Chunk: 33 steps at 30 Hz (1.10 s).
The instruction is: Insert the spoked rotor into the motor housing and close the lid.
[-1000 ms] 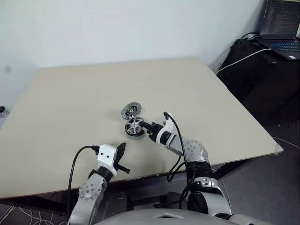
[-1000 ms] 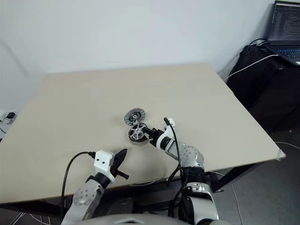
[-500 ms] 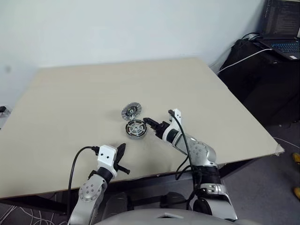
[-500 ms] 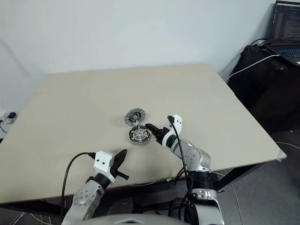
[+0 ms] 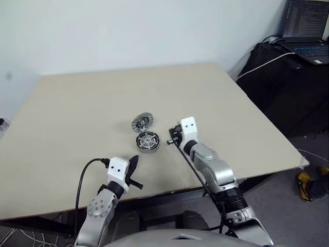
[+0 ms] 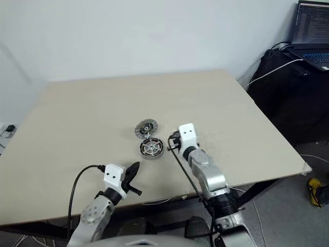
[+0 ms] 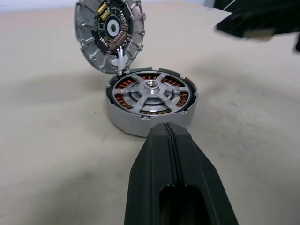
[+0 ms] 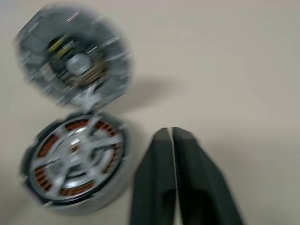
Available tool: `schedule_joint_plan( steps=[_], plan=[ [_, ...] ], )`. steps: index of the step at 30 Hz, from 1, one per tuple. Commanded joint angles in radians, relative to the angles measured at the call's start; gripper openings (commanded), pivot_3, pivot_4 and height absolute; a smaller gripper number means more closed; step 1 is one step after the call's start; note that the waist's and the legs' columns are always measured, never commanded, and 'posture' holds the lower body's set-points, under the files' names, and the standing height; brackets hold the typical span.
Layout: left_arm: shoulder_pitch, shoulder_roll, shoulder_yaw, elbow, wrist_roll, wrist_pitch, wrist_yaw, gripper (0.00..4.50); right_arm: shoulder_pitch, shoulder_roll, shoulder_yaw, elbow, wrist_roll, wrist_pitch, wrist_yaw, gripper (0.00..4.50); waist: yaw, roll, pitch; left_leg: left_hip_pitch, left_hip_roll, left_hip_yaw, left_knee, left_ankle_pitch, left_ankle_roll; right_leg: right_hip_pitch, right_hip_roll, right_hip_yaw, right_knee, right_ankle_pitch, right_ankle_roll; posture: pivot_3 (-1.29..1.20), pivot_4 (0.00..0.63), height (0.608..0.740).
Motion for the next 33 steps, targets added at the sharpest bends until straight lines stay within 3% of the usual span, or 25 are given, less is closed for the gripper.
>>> schedule_joint_plan(
  steps=[1,11,21,24,29,33],
  plan=[
    [-0.015,-0.004,-0.002,-0.008,0.0,-0.018,-0.003,0.0,-0.079,0.034,0.017,0.088,-0.039,-0.034,0.009,0.03,0.0,0.0,0.0,0.0,0.0,0.0,0.001,0.0,0.0,0.0,0.0,0.0,0.0,0.0,0.0,0.0,0.0,0.74],
    [0.01,-0.01,0.002,-0.02,0.003,-0.027,0.015,0.0,-0.232,0.106,0.063,0.306,-0.108,-0.076,0.072,0.03,0.0,-0.001,0.0,0.0,0.0,0.0,0.001,0.0,0.0,0.0,0.0,0.0,0.001,0.0,0.0,0.0,0.0,0.74],
    [0.022,-0.008,0.009,-0.018,-0.001,-0.037,0.021,0.0,-0.246,0.111,0.087,0.404,-0.157,-0.051,0.132,0.03,-0.002,-0.002,-0.004,0.001,0.0,0.001,0.001,0.0,0.0,0.0,0.0,0.001,0.002,0.0,0.0,0.0,0.0,0.74],
    [0.023,-0.003,0.012,-0.014,-0.004,-0.04,0.016,0.0,-0.246,0.07,0.101,0.311,-0.157,-0.064,0.205,0.03,-0.001,-0.002,-0.004,0.002,0.0,0.001,0.002,0.0,0.0,0.0,-0.001,0.001,0.003,0.0,0.0,0.0,0.0,0.74],
    [0.017,-0.002,0.007,0.003,-0.004,-0.046,0.011,0.0,-0.266,-0.133,0.251,0.106,-0.241,-0.15,0.449,0.03,0.0,-0.002,-0.004,0.0,-0.001,0.001,0.002,0.0,0.0,0.0,-0.002,0.001,0.002,0.0,0.0,0.0,0.0,0.74],
    [0.009,-0.012,-0.002,0.017,-0.001,-0.049,0.01,0.0,-0.294,-0.26,0.354,0.021,-0.31,-0.194,0.599,0.94,0.0,-0.002,-0.003,0.0,0.0,0.001,0.002,0.0,0.0,-0.001,-0.002,0.0,0.001,0.0,0.0,0.0,0.0,0.74]
  ],
)
